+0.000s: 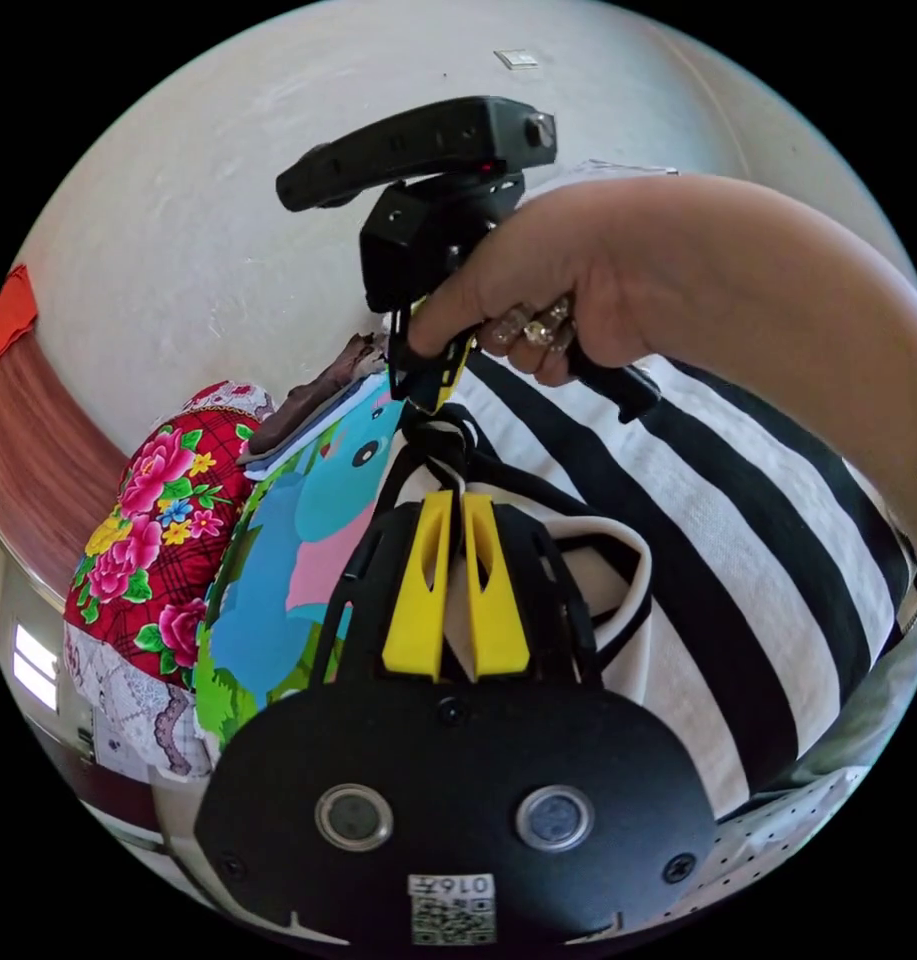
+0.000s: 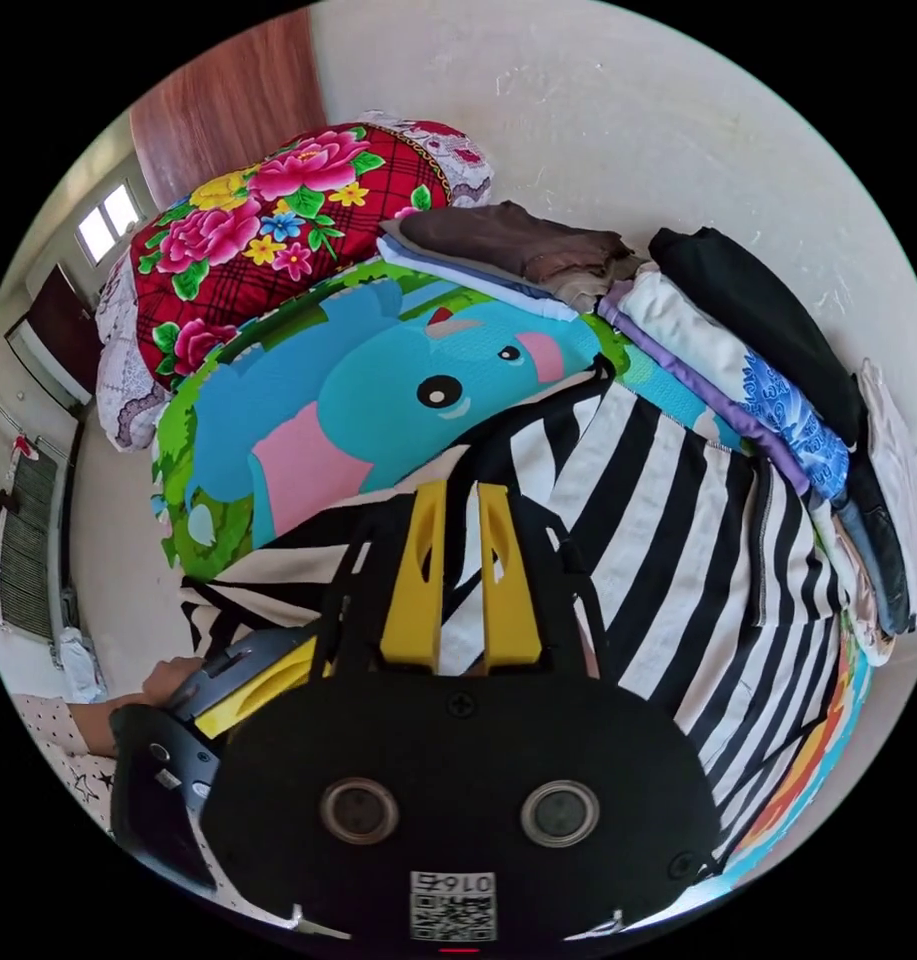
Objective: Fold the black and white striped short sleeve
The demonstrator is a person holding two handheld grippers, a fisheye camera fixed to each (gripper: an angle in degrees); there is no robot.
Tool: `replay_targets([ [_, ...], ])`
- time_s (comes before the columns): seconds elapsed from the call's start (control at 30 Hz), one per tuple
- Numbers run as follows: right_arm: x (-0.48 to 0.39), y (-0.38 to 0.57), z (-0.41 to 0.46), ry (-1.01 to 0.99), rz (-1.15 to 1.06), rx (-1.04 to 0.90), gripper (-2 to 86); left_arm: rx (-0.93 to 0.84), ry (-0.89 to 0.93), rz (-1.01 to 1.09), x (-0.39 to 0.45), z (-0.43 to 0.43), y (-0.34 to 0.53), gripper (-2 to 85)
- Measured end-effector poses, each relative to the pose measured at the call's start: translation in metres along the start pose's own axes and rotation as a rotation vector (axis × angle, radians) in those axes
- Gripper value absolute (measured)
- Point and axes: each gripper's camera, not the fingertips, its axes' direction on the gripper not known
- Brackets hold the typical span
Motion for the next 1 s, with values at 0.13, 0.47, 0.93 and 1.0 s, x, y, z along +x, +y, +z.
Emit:
replay_targets([
  [0.13,0.001,-0.004,0.0,0.036,-0.003,0.021,1.2,-0.01,-0.014,0.011,-0.007,0.002,0.007,-0.7],
  [0.47,-0.004,-0.022,0.03,-0.074,-0.047,-0.047,2.9,-0.014,-0.012,0.016,-0.042,0.004,0.035,-0.6],
  [0.93,0.08,-0.02,0.0,-0.444,0.188,0.221,0.3,0.062,-0.012,-0.408,-0.203,-0.023,0.158,0.1],
  [1.0,0.087,-0.028,0.0,-0.512,0.201,0.25,0.3,-0.013,0.016,-0.479,-0.237,-0.016,0.188,1.5],
])
